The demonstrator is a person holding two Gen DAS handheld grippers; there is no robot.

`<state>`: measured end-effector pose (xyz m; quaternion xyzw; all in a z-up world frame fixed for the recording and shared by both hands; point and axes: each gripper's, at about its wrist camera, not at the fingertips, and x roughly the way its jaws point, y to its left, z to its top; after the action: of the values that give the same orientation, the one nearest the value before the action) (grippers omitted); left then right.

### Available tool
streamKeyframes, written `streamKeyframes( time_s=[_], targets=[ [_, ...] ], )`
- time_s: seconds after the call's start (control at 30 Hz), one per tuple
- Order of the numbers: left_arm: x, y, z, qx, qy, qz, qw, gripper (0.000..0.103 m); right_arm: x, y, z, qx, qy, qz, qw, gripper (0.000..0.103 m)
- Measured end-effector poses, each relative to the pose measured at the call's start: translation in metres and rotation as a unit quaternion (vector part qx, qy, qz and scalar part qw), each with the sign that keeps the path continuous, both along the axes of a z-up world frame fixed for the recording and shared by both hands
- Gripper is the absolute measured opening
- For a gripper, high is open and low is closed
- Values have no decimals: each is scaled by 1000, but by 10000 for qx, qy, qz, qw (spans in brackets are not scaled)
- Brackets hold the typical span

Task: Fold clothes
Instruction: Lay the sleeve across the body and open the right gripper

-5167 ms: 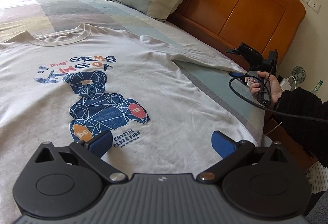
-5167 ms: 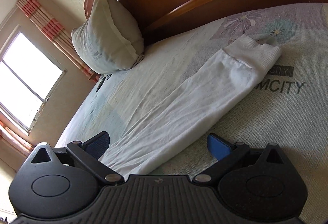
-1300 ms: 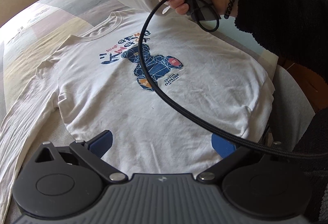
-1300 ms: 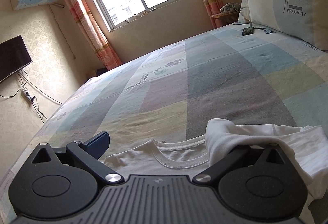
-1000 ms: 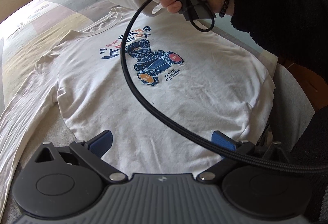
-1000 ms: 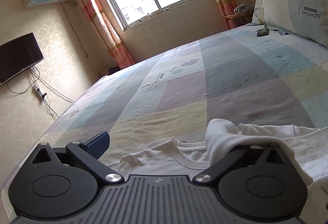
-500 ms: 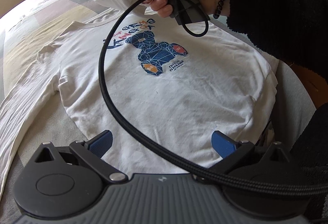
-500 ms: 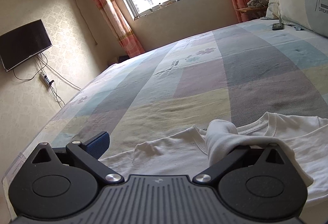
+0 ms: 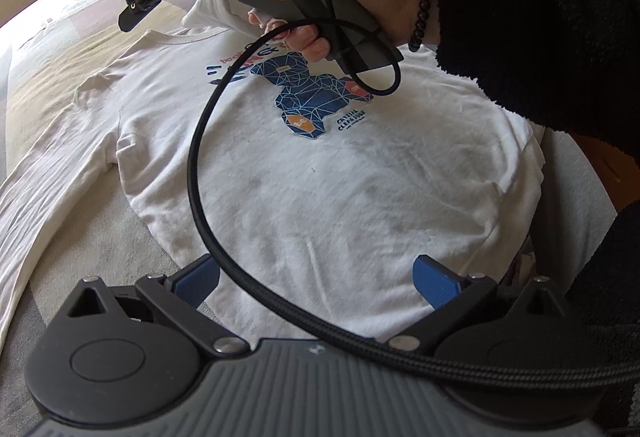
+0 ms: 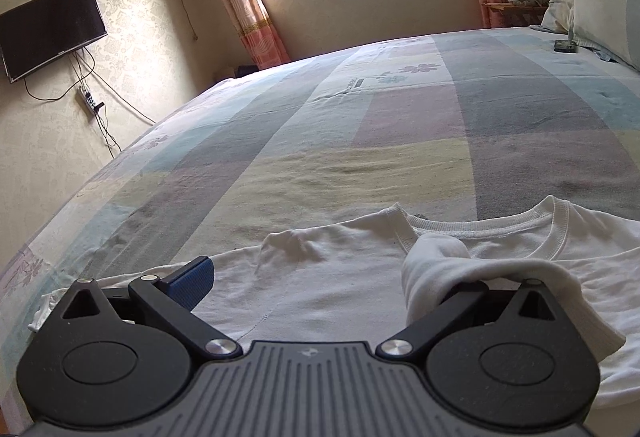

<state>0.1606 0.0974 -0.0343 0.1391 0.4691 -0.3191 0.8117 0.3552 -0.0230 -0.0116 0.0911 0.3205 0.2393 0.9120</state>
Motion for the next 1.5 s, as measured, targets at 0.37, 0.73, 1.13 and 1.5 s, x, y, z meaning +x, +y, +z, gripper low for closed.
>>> streamKeyframes(
  time_s=[0.37, 0.73, 1.13, 1.5],
  targets=[
    [-2, 4, -3, -52, 11, 78, 10000, 102, -1, -16, -21, 194, 582, 39, 9981, 103],
    [-7, 3, -8, -176, -3, 36, 9998, 102, 10, -71, -27, 1545, 902, -938, 9794, 103],
    [-14, 18, -12, -201, 25, 204, 9996, 102, 8, 30, 3, 333, 413, 890, 9946, 103],
    [-19, 13, -7, -180, -59, 150, 9997, 102, 0, -7, 21, 105, 256, 594, 9978, 103]
  ],
)
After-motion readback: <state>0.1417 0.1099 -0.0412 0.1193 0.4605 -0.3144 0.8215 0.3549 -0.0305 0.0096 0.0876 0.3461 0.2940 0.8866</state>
